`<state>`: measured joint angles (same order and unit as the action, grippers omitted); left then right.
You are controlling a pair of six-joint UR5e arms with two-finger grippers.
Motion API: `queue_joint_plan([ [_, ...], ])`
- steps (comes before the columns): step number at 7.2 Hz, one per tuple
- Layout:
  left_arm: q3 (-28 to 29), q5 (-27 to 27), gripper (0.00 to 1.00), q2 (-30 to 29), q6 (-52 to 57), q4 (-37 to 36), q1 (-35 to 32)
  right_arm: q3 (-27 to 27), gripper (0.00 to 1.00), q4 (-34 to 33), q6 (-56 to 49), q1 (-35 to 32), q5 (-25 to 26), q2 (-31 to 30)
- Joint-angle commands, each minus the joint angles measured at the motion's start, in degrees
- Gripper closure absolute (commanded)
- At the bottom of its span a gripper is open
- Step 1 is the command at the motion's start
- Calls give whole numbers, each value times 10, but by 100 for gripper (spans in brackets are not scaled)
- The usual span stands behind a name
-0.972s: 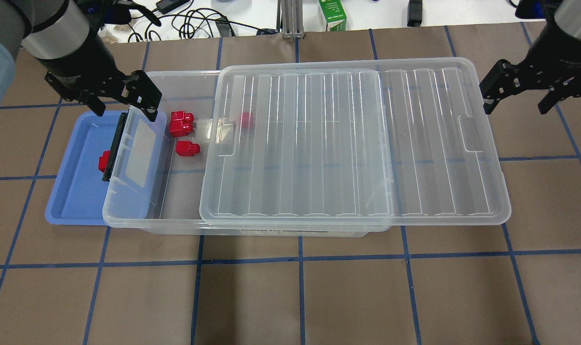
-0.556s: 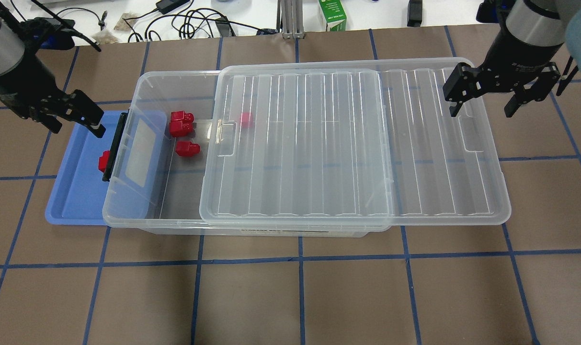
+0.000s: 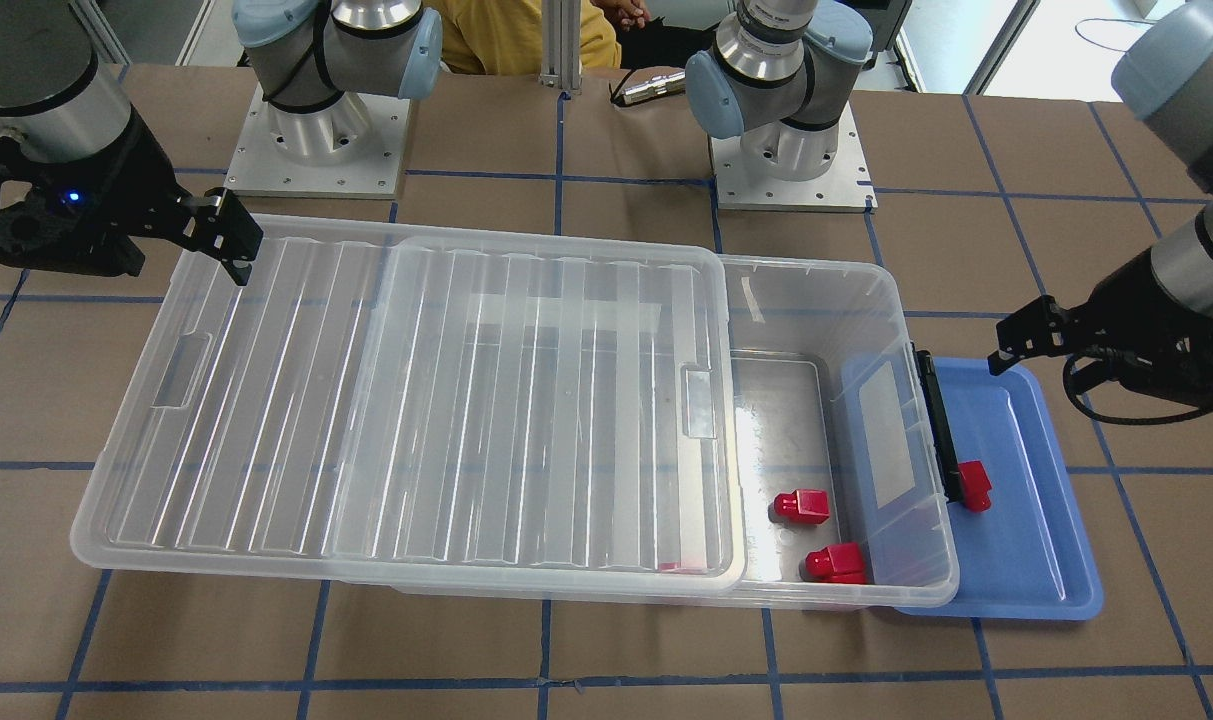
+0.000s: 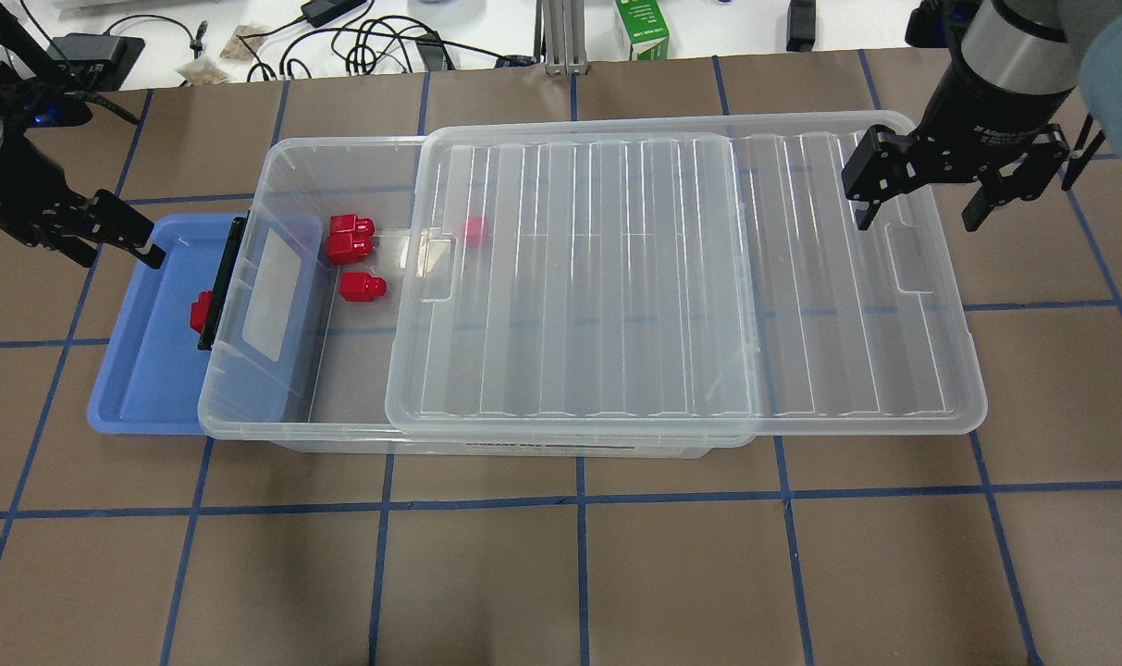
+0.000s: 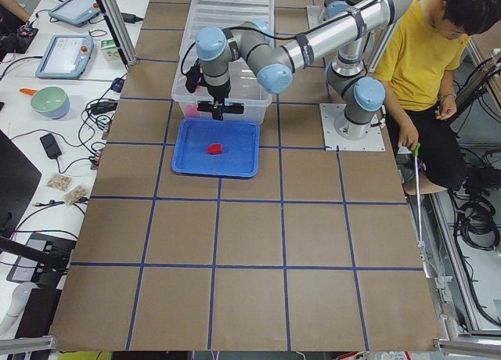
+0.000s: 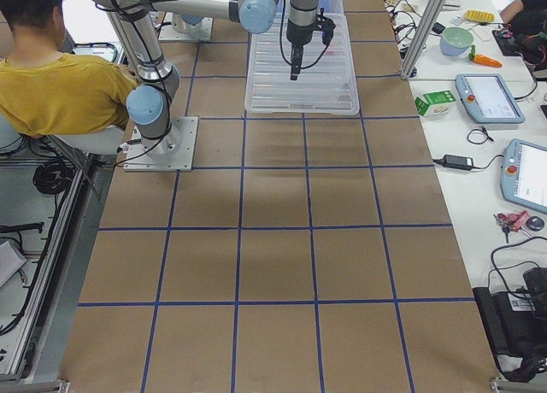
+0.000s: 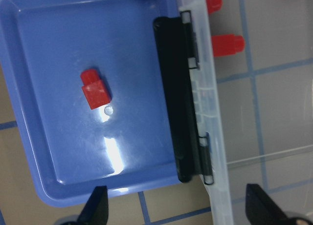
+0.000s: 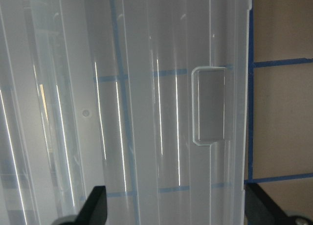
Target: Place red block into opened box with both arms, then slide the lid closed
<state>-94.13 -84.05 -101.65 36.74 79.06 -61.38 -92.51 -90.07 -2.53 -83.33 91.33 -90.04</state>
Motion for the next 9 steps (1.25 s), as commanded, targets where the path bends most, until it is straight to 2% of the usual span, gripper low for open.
queue_joint_plan([
  [1,-11,-1,0,-64,-13,-92,25,0,0,-2,2,-28,2,-7],
  [3,-67,-1,0,-88,-86,-199,25,-1,0,-5,2,-32,0,-8],
  [9,-93,7,0,-136,-159,-213,21,-1,0,-5,2,-32,3,-8],
])
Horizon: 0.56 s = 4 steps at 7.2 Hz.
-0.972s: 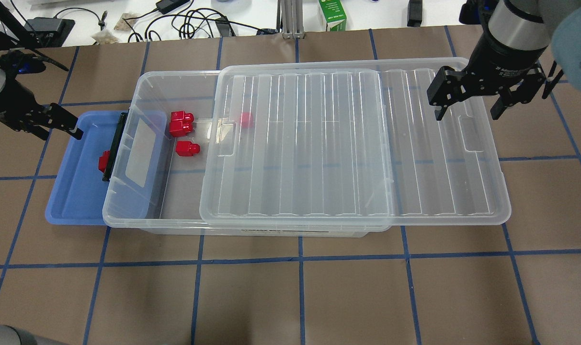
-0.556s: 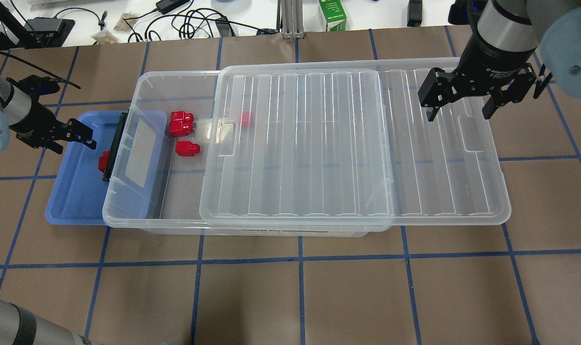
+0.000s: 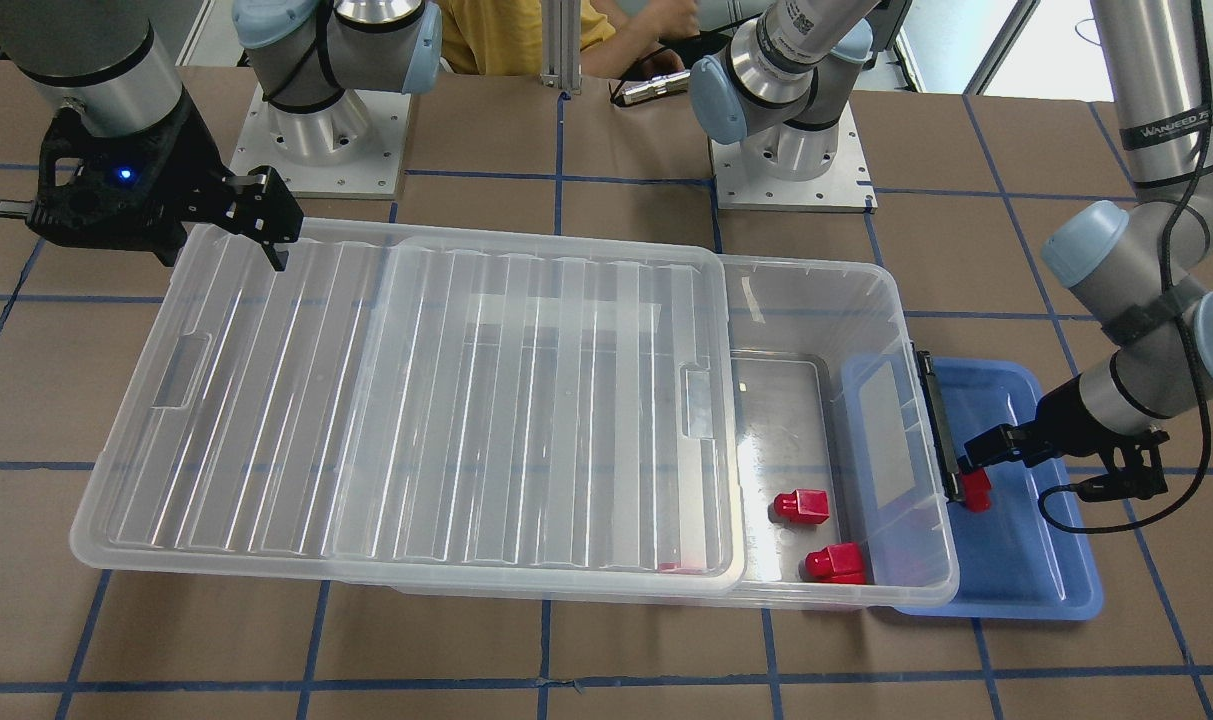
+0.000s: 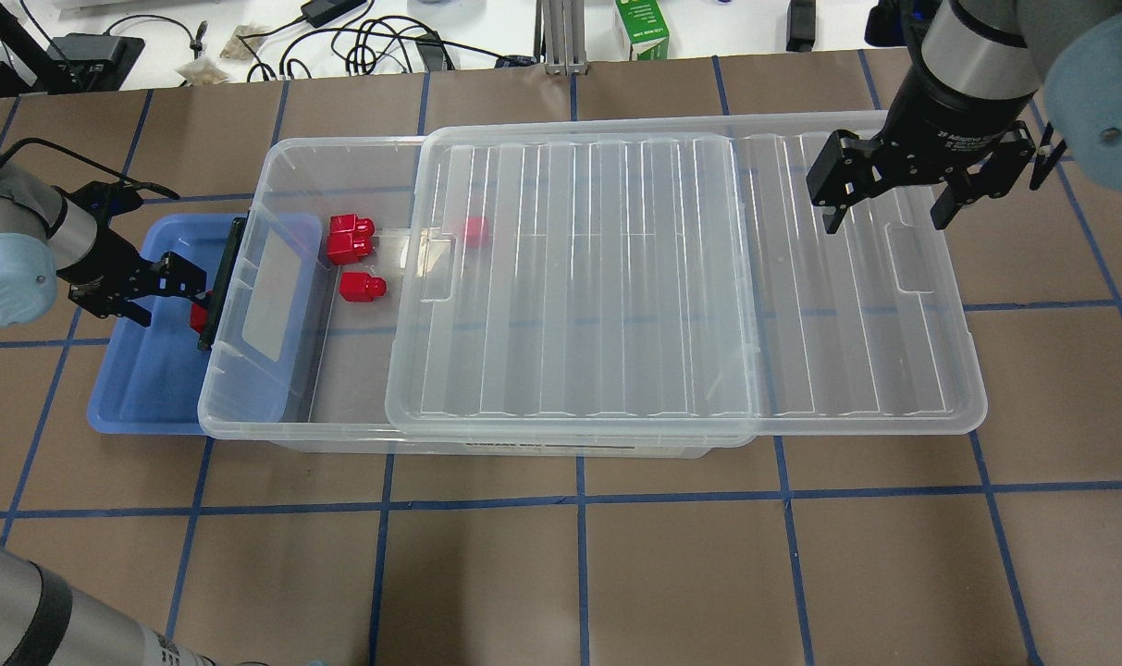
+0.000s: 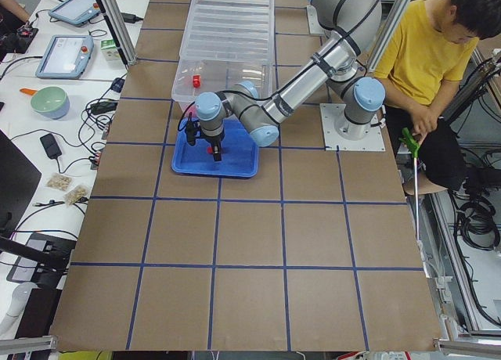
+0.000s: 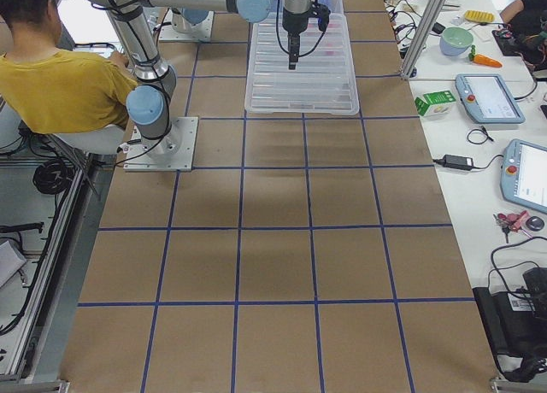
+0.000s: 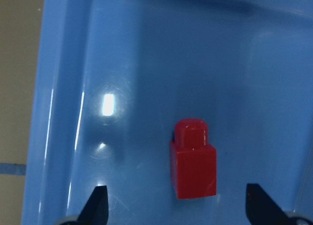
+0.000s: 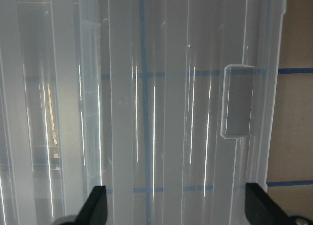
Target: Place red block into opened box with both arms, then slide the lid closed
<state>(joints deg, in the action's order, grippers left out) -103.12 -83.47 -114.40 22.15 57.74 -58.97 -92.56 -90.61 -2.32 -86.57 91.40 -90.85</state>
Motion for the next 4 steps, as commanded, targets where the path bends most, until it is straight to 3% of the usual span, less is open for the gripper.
queue_joint_plan([
  [1,-3,0,0,-13,-14,-1,-4,-1,0,0,0,0,6,1],
  [2,-3,1,2,-21,-18,-2,-4,-1,0,0,0,0,7,1],
  [3,-2,1,13,-22,-38,-2,-5,-1,0,1,0,0,8,0],
  [4,-2,2,32,-23,-39,-1,-7,-1,0,0,0,0,7,0],
])
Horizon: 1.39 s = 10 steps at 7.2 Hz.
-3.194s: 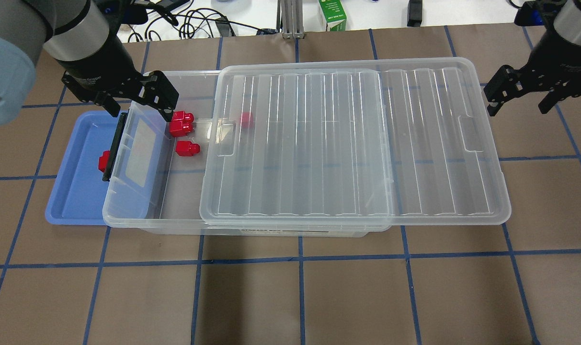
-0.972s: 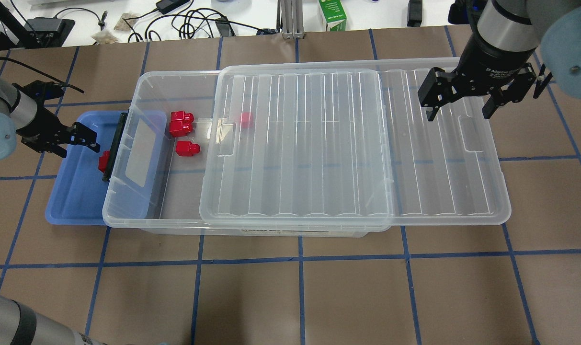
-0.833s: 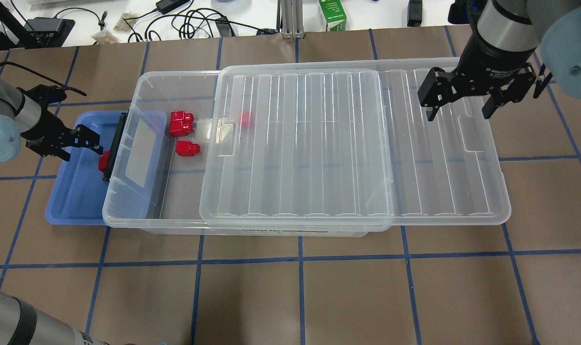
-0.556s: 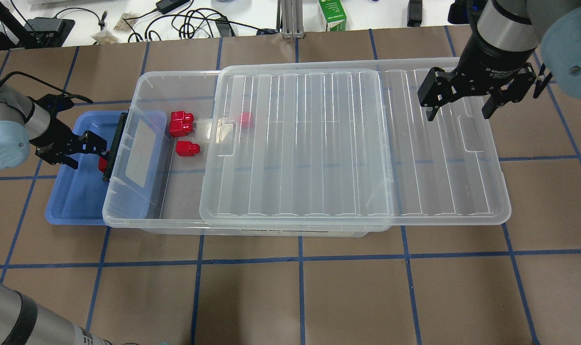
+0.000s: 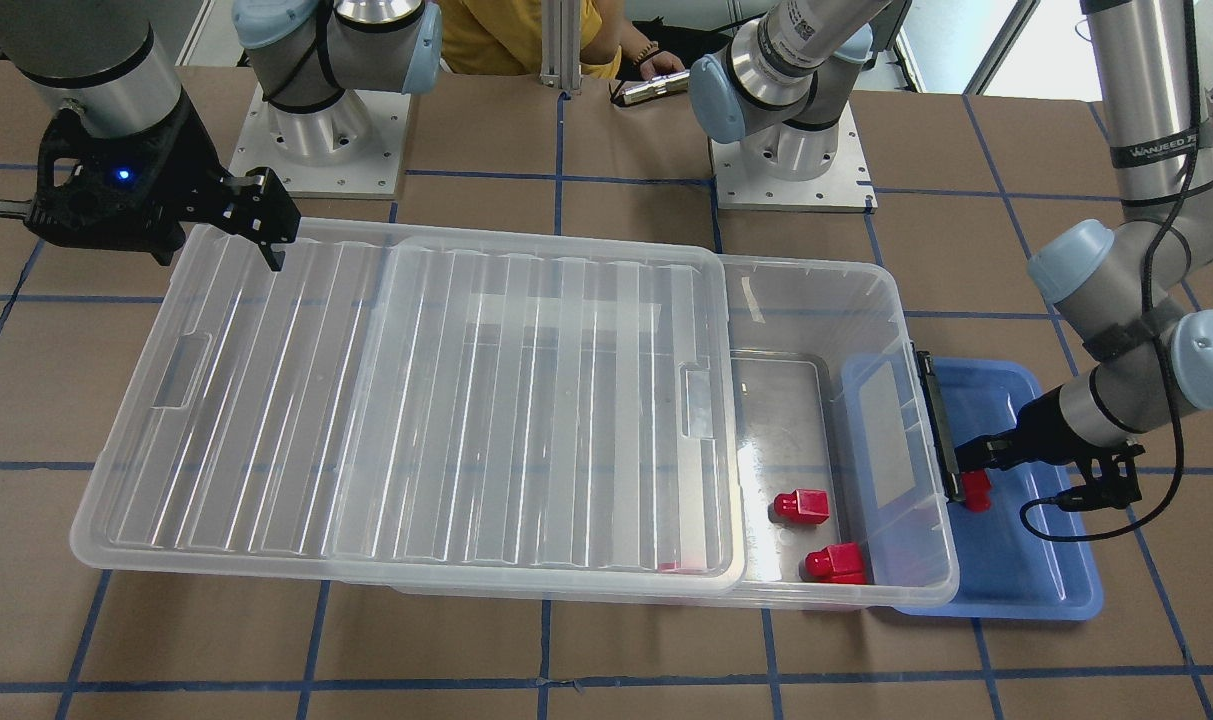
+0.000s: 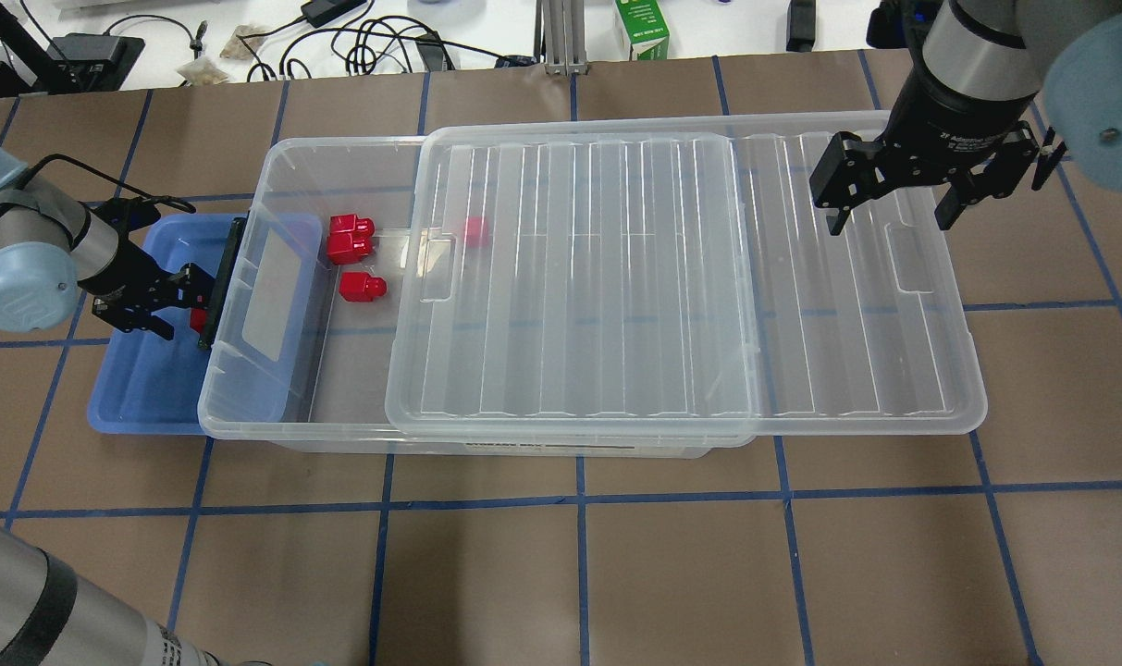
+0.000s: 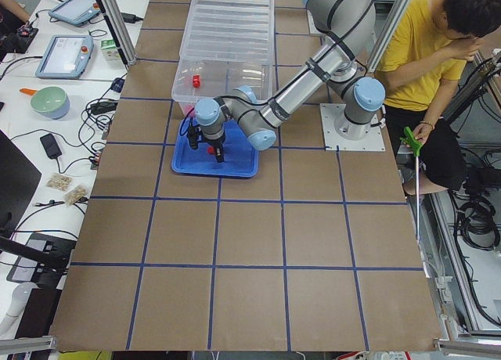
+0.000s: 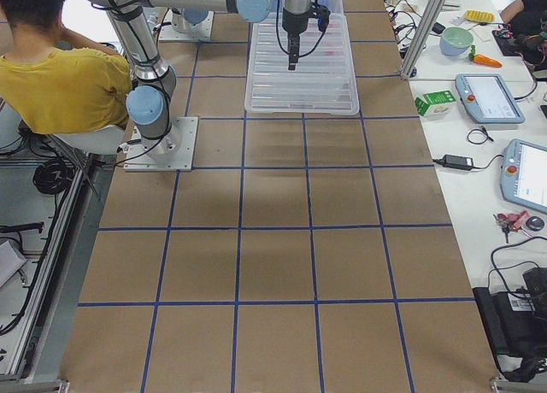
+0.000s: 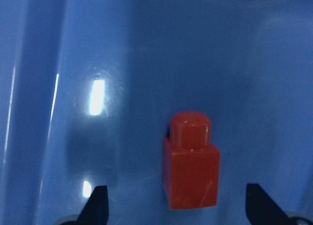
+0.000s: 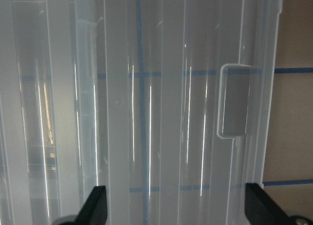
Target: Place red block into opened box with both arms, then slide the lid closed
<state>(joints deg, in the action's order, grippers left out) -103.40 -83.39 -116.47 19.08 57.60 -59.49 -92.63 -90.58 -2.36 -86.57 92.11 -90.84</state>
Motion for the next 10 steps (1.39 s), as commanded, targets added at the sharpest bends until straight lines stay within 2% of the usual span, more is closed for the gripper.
queue_joint_plan([
  [1,1,-4,61,-3,-6,1,-3,1,0,-1,1,0,1,0],
  [2,5,-6,87,-3,-4,1,-3,1,0,-1,2,0,1,1],
  [3,11,-7,99,-1,-4,1,-3,0,0,-2,2,0,3,1],
  [4,34,-9,100,13,-3,18,-5,0,0,-2,2,0,1,1],
  [7,108,-9,100,91,3,202,-18,0,0,-2,2,0,1,1],
  [8,120,-20,100,122,-2,219,-55,0,0,-2,2,0,1,1],
  [9,120,-55,100,148,-20,229,-107,0,0,-3,2,0,1,1],
  [10,113,-58,100,173,-59,236,-158,0,0,-3,2,0,1,1],
])
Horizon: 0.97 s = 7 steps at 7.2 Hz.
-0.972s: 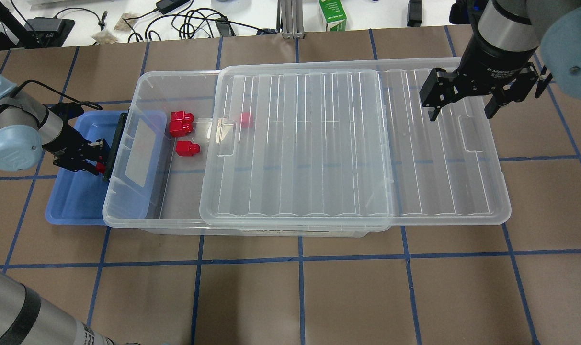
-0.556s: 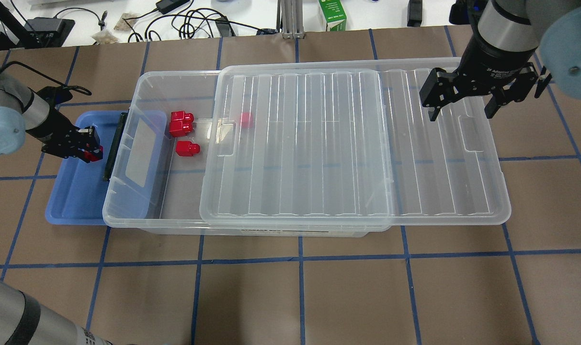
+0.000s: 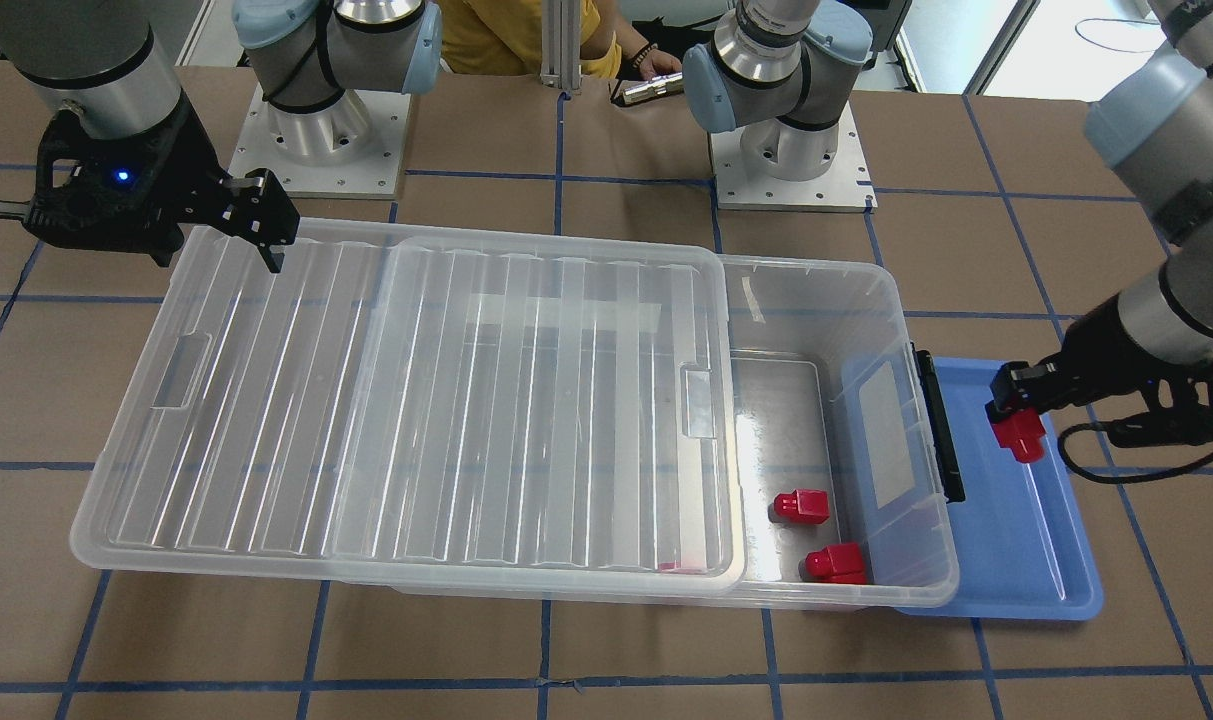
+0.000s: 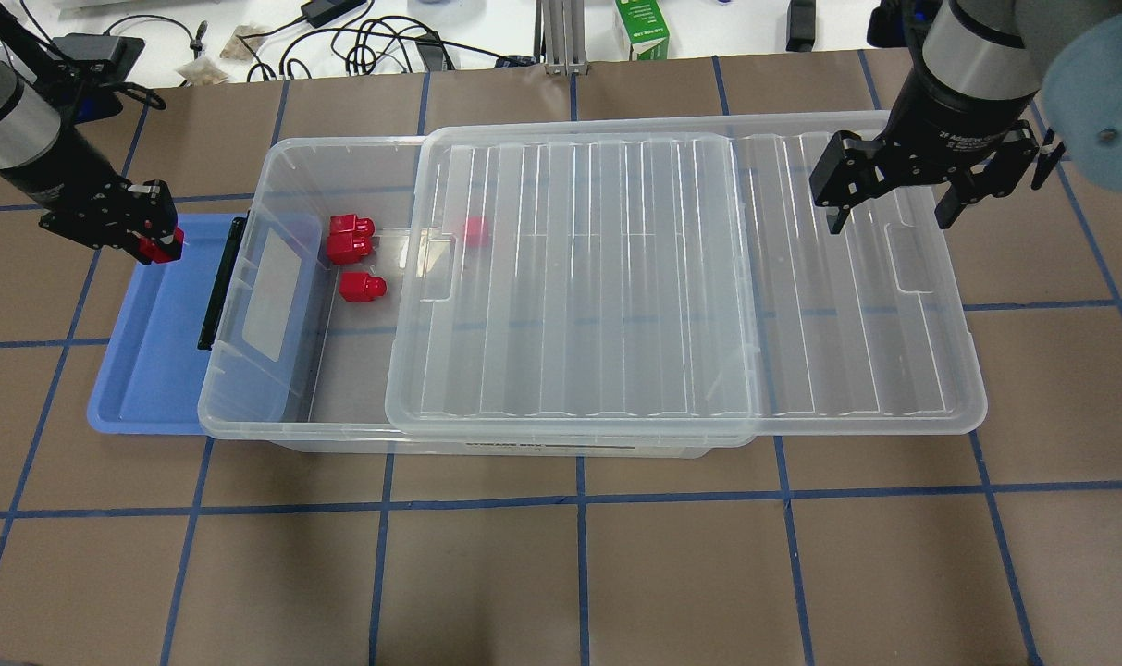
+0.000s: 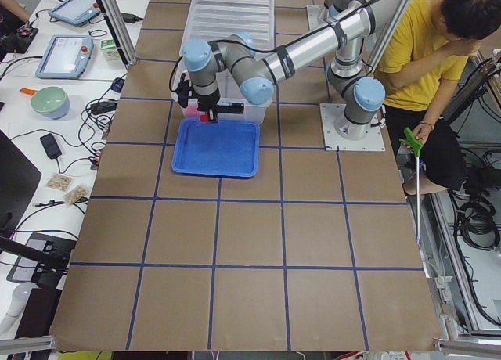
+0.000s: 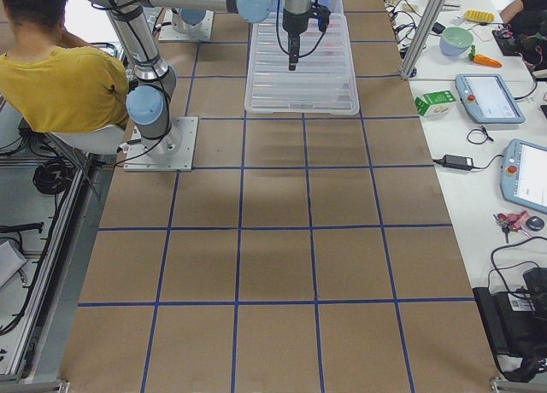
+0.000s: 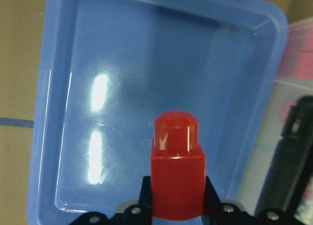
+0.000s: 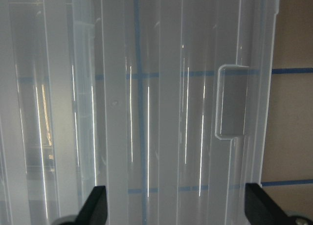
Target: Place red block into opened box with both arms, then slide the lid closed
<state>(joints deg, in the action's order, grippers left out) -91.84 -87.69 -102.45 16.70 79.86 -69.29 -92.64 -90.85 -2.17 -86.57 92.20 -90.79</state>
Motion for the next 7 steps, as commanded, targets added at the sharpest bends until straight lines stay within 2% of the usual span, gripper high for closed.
queue_joint_plan([
  [1,-10,-15,100,44,-92,14,-113,0,0,0,0,0,0,0],
  [2,-33,-13,100,45,-117,10,-153,0,0,0,1,0,0,0],
  [3,-65,-11,100,37,-120,-8,-161,0,0,0,0,0,0,0],
  [5,-125,-11,100,26,-112,-100,-162,0,0,-10,0,0,0,1],
  [7,-155,-6,100,16,-115,-116,-159,-1,0,-10,0,0,0,1],
])
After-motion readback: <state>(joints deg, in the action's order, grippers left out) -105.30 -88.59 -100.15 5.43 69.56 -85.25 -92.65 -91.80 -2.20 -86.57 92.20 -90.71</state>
